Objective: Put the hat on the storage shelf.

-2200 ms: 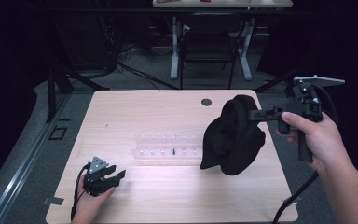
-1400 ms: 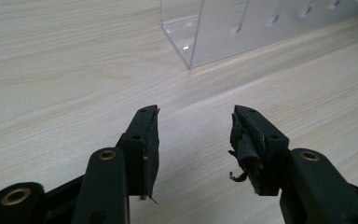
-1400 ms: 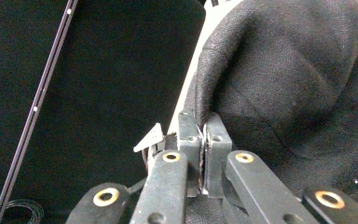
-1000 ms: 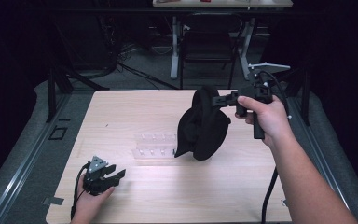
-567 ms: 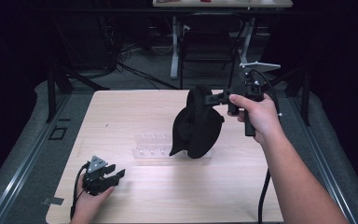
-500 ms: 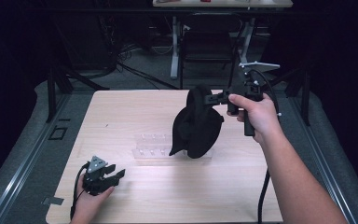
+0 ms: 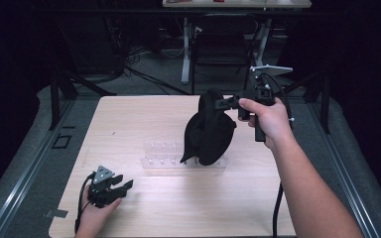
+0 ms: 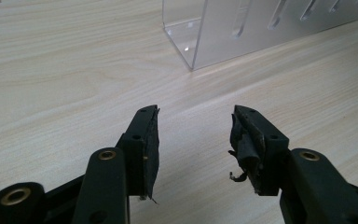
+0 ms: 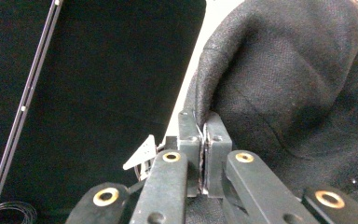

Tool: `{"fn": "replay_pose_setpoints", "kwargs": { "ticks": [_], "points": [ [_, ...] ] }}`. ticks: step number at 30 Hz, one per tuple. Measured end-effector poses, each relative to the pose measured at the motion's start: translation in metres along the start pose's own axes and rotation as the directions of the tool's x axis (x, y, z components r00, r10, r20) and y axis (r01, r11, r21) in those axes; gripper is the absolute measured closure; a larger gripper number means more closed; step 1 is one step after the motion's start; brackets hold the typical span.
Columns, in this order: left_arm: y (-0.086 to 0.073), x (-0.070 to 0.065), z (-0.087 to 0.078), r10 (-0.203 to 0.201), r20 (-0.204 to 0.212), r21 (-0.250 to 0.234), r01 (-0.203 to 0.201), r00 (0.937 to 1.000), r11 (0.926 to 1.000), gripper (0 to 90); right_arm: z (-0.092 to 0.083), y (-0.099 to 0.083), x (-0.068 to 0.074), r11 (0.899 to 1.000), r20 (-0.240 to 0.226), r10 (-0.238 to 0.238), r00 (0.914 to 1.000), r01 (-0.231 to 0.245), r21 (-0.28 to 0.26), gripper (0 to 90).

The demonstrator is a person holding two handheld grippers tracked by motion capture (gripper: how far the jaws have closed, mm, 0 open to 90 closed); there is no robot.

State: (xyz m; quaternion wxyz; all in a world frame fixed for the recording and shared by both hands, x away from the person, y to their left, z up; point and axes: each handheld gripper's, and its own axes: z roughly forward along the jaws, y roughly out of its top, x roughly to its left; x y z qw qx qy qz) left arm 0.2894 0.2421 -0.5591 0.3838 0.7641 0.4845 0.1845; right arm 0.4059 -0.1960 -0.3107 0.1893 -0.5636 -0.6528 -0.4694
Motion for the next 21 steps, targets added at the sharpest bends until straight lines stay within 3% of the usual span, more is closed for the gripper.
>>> {"fn": "replay_pose_setpoints", "kwargs": {
  "ticks": [15, 21],
  "points": [
    [0.003, -0.008, -0.001, 0.009, 0.02, -0.01, -0.009, 0.9998, 0.9999, 51.7, 0.012, 0.001, 0.001, 1.0, -0.024, -0.006, 0.9997, 0.007, 0.016, 88.6],
    [0.01, -0.014, -0.007, 0.021, 0.027, -0.051, -0.02, 0.9994, 0.9985, 51.7, 0.016, 0.0, -0.002, 1.0, -0.054, 0.005, 0.9985, -0.004, 0.013, 88.6]
  ]
}}
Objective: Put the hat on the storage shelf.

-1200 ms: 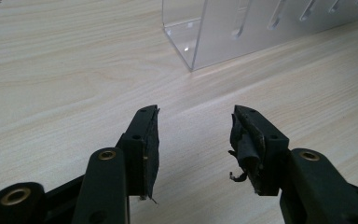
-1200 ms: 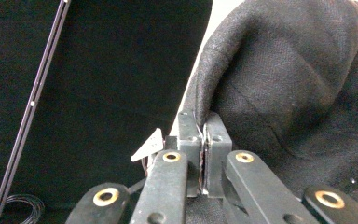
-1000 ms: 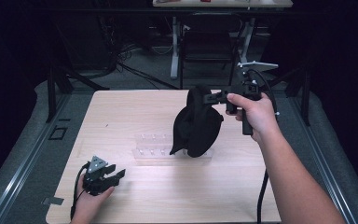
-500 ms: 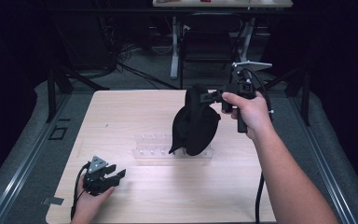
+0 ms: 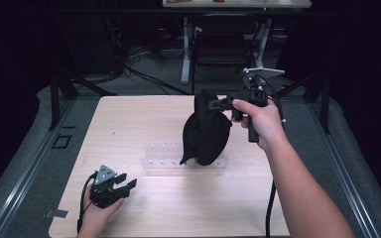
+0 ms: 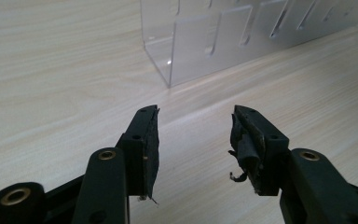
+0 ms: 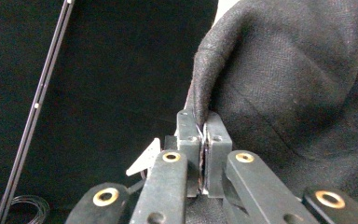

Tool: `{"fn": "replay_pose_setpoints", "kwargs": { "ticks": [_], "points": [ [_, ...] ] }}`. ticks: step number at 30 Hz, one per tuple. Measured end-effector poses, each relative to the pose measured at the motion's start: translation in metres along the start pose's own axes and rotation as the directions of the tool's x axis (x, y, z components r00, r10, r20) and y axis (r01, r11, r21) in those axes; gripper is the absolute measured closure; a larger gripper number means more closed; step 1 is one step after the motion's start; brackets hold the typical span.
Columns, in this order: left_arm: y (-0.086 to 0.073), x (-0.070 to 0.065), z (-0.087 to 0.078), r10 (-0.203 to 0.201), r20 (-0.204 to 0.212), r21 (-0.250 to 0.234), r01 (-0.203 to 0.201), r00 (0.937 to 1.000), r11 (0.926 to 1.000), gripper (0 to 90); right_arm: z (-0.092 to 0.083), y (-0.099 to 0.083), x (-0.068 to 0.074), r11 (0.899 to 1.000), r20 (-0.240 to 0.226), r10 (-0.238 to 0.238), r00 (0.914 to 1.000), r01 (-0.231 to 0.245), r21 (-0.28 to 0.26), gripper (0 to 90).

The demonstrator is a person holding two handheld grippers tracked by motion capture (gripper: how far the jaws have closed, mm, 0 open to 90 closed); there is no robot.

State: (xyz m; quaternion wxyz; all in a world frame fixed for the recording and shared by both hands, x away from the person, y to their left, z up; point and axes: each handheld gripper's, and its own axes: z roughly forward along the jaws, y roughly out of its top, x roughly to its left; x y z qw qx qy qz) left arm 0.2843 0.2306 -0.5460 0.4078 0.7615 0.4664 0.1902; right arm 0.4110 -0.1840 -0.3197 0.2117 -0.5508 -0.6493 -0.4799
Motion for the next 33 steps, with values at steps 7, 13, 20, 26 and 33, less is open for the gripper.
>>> {"fn": "replay_pose_setpoints", "kwargs": {
  "ticks": [7, 13, 20, 26, 33],
  "points": [
    [0.015, -0.011, -0.007, 0.032, 0.044, -0.038, -0.03, 0.9985, 0.9988, 52.8, 0.006, 0.0, 0.001, 1.0, -0.024, 0.01, 0.9997, -0.009, 0.002, 88.5],
    [0.025, -0.017, -0.008, 0.066, 0.049, -0.055, -0.064, 0.9966, 0.9964, 54.5, 0.011, 0.001, 0.002, 1.0, -0.038, 0.013, 0.9992, -0.013, 0.008, 88.4],
    [0.042, -0.025, -0.01, 0.091, 0.061, -0.075, -0.087, 0.9939, 0.9934, 57.4, 0.017, 0.0, 0.007, 1.0, -0.04, 0.006, 0.9992, -0.005, 0.019, 88.3],
    [0.057, -0.038, -0.008, 0.109, 0.088, -0.094, -0.101, 0.9901, 0.9904, 57.9, 0.021, 0.0, 0.009, 1.0, -0.045, 0.006, 0.999, -0.005, 0.022, 88.3],
    [0.068, -0.054, 0.0, 0.138, 0.127, -0.091, -0.128, 0.9822, 0.9877, 62.7, 0.024, 0.0, 0.009, 1.0, -0.048, 0.006, 0.9988, -0.005, 0.024, 88.2]
  ]
}}
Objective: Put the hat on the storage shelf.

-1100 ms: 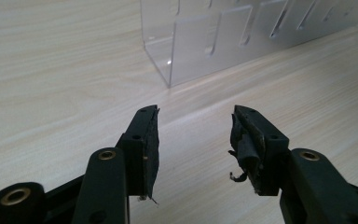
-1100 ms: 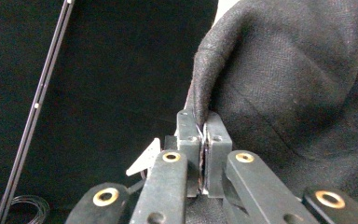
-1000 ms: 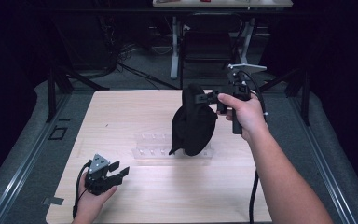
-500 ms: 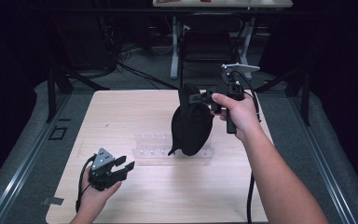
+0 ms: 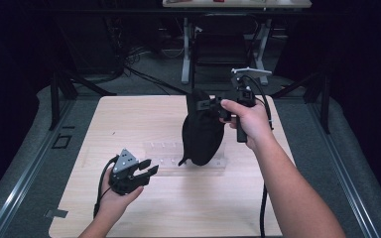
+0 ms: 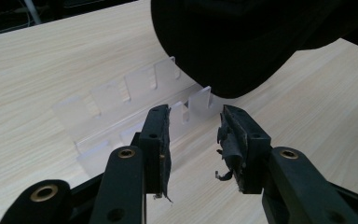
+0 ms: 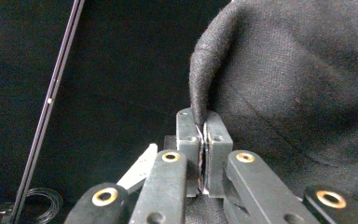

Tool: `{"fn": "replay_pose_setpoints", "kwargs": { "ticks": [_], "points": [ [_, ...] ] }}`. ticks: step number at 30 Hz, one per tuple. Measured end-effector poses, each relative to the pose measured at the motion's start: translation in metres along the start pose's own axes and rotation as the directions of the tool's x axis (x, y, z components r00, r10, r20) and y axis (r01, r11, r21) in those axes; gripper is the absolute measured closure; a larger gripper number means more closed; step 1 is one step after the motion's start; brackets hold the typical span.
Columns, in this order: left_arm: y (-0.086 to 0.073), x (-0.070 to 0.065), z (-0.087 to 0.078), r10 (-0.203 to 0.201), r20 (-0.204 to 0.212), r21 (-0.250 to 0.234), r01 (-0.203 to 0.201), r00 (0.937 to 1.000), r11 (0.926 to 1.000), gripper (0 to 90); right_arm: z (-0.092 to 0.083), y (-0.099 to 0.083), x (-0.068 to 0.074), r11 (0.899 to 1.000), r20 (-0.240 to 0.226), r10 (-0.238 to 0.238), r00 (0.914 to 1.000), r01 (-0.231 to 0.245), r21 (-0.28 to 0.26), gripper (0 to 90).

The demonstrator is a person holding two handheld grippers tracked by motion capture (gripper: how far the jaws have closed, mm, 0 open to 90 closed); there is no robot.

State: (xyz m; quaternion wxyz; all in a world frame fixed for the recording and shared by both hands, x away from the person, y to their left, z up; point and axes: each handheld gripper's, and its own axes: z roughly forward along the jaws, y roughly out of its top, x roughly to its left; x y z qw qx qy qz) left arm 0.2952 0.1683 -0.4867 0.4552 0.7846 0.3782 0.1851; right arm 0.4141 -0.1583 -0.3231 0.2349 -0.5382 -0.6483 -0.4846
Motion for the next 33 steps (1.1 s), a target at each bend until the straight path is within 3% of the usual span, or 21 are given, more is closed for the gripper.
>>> {"fn": "replay_pose_setpoints", "kwargs": {
  "ticks": [9, 22, 33],
  "points": [
    [0.013, -0.012, 0.008, 0.011, 0.022, -0.014, -0.01, 0.9997, 0.9998, 62.7, 0.004, 0.0, 0.001, 1.0, -0.006, -0.001, 1.0, 0.001, 0.003, 88.1],
    [0.029, -0.033, 0.015, 0.058, 0.058, -0.026, -0.057, 0.9966, 0.998, 64.2, 0.01, 0.0, 0.004, 1.0, -0.012, -0.004, 0.9999, 0.004, 0.007, 88.1],
    [0.035, -0.045, 0.027, 0.084, 0.081, -0.007, -0.084, 0.9932, 0.9965, 68.8, 0.013, 0.001, 0.005, 1.0, -0.016, -0.001, 0.9999, 0.001, 0.001, 88.1]
  ]
}}
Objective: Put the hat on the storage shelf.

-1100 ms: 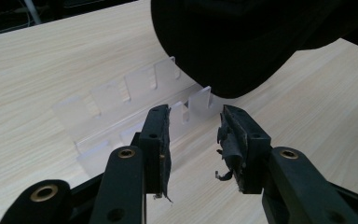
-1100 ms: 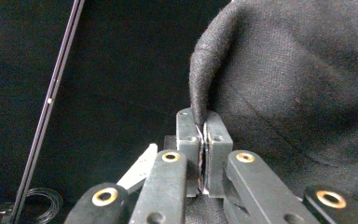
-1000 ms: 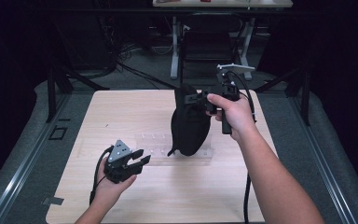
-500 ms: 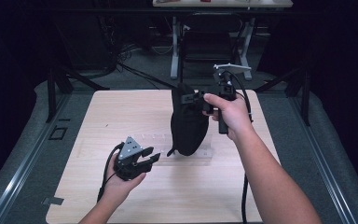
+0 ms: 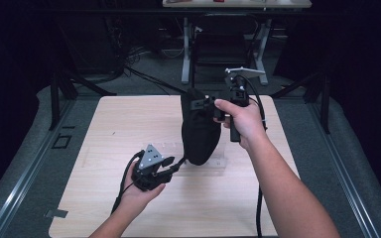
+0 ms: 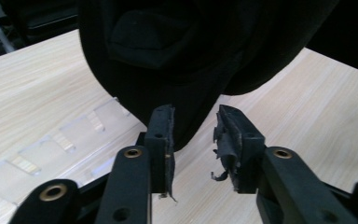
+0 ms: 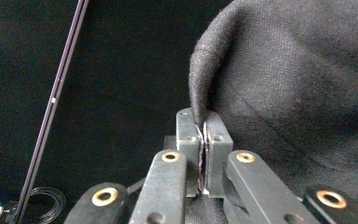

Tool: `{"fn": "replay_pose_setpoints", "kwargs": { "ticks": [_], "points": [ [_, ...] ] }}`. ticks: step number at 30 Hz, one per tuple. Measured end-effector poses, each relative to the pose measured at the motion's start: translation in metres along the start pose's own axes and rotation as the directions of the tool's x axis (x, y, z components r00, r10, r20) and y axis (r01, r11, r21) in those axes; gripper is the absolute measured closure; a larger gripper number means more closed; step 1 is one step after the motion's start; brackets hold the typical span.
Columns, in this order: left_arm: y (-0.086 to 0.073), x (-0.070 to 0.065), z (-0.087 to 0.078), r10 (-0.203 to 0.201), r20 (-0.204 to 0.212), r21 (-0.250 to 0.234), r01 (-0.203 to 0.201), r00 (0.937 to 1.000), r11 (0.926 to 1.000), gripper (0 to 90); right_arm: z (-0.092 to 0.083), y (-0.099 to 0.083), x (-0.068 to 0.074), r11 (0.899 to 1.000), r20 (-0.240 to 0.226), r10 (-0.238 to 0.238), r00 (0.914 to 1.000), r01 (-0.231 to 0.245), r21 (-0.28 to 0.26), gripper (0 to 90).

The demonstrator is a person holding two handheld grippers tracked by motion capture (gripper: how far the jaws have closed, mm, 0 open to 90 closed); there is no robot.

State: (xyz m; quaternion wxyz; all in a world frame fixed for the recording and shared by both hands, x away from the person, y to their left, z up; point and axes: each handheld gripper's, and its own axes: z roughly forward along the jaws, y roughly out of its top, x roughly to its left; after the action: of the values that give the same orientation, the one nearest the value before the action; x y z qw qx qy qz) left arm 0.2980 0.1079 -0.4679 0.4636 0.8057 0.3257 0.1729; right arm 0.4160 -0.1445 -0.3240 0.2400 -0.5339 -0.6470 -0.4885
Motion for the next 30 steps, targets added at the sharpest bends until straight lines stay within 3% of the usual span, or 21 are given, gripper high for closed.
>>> {"fn": "replay_pose_setpoints", "kwargs": {
  "ticks": [11, 24, 30],
  "points": [
    [0.009, -0.008, 0.014, 0.036, -0.031, 0.021, -0.035, 0.9989, 0.9992, 77.5, 0.003, 0.0, 0.002, 1.0, 0.0, -0.002, 1.0, 0.002, 0.0, 88.1],
    [0.007, -0.012, 0.013, 0.092, -0.074, 0.03, -0.09, 0.9931, 0.9955, 82.8, 0.003, -0.002, 0.006, 1.0, -0.001, -0.021, 0.9998, 0.021, -0.007, 84.1],
    [0.005, -0.015, 0.013, 0.145, -0.094, 0.034, -0.143, 0.9849, 0.9892, 83.9, 0.001, -0.002, 0.009, 0.999, -0.01, -0.032, 0.9994, 0.032, -0.006, 83.4]
  ]
}}
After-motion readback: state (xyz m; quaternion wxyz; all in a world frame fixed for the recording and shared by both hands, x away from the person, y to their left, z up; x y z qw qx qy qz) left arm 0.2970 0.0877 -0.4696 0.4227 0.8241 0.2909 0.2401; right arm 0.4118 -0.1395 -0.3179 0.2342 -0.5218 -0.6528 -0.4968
